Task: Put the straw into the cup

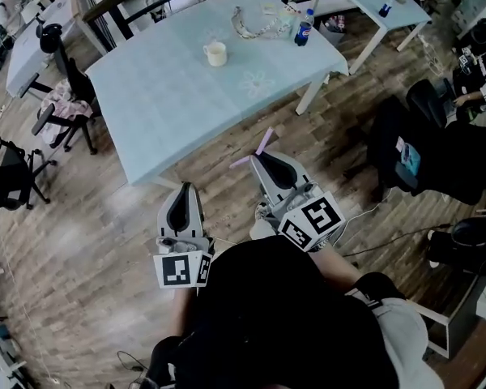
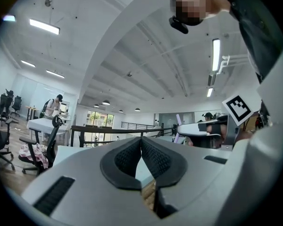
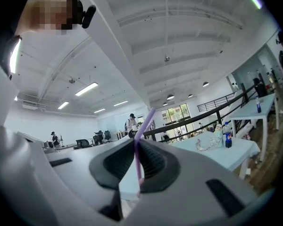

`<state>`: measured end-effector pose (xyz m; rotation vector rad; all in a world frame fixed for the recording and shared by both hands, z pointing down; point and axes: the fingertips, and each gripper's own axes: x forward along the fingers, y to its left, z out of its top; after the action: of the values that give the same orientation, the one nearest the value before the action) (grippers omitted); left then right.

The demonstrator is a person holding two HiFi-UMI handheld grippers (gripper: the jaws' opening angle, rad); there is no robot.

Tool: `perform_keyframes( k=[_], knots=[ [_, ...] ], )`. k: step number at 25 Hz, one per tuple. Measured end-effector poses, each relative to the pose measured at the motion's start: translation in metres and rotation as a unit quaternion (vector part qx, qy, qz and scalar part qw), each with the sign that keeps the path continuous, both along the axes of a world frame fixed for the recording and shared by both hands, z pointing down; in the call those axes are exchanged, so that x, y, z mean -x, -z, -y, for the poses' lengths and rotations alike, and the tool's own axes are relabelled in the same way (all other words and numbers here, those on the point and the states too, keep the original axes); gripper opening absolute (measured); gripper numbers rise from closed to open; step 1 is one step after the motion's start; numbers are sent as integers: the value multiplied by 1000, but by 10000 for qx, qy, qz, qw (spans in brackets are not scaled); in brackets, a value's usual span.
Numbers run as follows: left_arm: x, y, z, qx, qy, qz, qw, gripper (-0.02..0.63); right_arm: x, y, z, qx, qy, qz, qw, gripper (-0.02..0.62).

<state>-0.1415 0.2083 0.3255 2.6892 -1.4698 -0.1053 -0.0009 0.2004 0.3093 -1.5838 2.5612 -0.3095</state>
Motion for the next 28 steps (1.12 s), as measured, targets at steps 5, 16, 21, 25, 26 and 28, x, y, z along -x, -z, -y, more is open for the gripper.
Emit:
perform_keyframes(
  k=[5,16,21,25,26,28],
  knots=[
    [-37,0,26,52,247,-50,9997,15,-38,4,26,-35,145,36,9999,37],
    [-106,-5,59,89,391,-16,9992,15,-115,0,54,-7,150,219,9996,37],
    [-126,-5,66,65,305,-25,9995,15,-139,4,51,-93,-9,181,9998,37],
    [-141,-6,76,58,210,-20,9998,15,-156,2,53,-76,-137,179,9997,37],
    [-143,-6,80,57,202,-34,9998,15,-158,2,55,-64,-156,160,9997,37],
    [-144,-6,89,55,179,-58,9998,15,-160,1,61,-44,-198,126,9997,37]
  ],
)
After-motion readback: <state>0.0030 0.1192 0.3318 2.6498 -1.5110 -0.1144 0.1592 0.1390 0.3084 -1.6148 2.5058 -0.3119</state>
